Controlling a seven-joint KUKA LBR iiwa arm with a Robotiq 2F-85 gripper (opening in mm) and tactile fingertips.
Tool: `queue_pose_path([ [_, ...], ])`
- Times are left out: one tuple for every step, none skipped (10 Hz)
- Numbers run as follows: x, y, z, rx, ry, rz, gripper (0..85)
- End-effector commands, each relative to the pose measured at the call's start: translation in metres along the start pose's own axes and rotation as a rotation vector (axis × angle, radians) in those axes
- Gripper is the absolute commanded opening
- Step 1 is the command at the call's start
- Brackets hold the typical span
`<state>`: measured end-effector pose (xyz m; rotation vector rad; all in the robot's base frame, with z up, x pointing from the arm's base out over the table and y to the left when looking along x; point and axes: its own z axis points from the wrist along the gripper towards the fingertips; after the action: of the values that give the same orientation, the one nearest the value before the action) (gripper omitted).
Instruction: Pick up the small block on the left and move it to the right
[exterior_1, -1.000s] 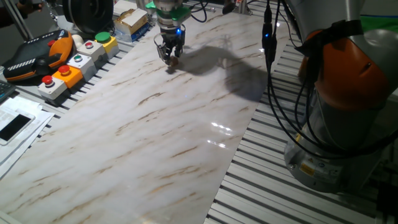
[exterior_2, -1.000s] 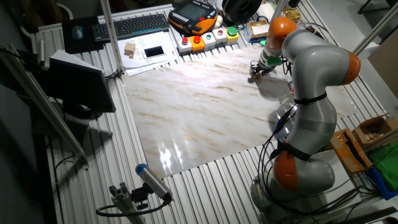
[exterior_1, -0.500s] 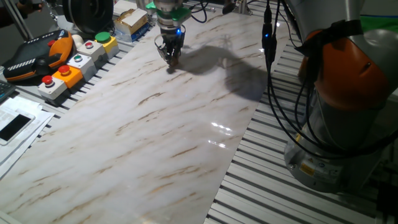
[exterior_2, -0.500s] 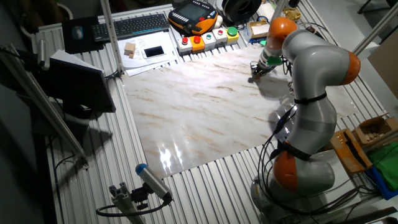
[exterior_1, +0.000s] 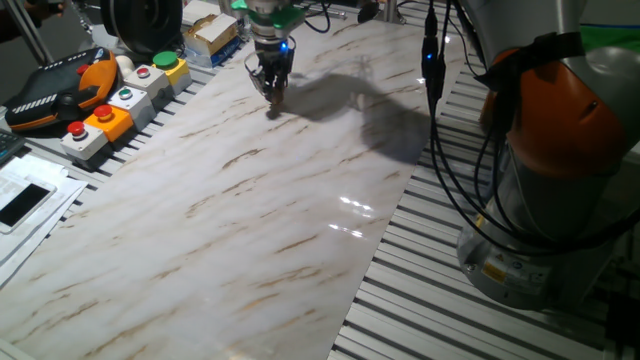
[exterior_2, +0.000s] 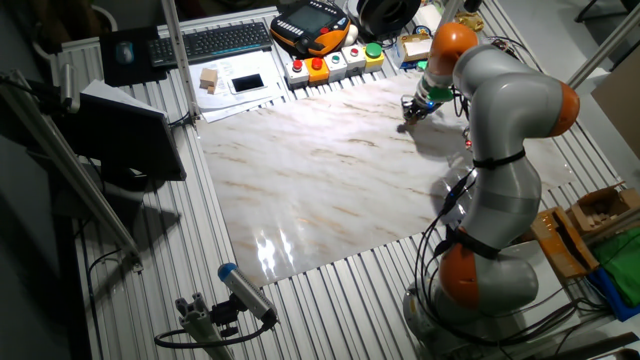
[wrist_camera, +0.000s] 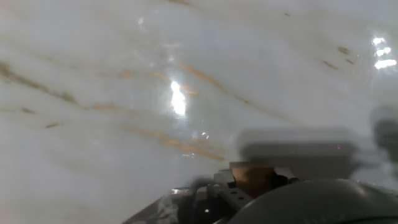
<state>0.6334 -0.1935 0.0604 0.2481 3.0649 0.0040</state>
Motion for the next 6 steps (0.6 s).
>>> queue_pose_path([
  [0.001, 0.006, -0.007, -0.004, 0.003, -0.007, 0.7],
  [0.004, 0.017, -0.014, -0.002, 0.004, -0.010, 0.7],
  [0.009, 0.030, -0.020, 0.009, -0.004, -0.012, 0.7],
  [0.013, 0.047, -0.028, 0.009, -0.003, -0.014, 0.7],
  [0.018, 0.060, -0.034, 0.009, -0.003, -0.012, 0.7],
  [0.025, 0.074, -0.038, 0.022, -0.009, -0.024, 0.7],
])
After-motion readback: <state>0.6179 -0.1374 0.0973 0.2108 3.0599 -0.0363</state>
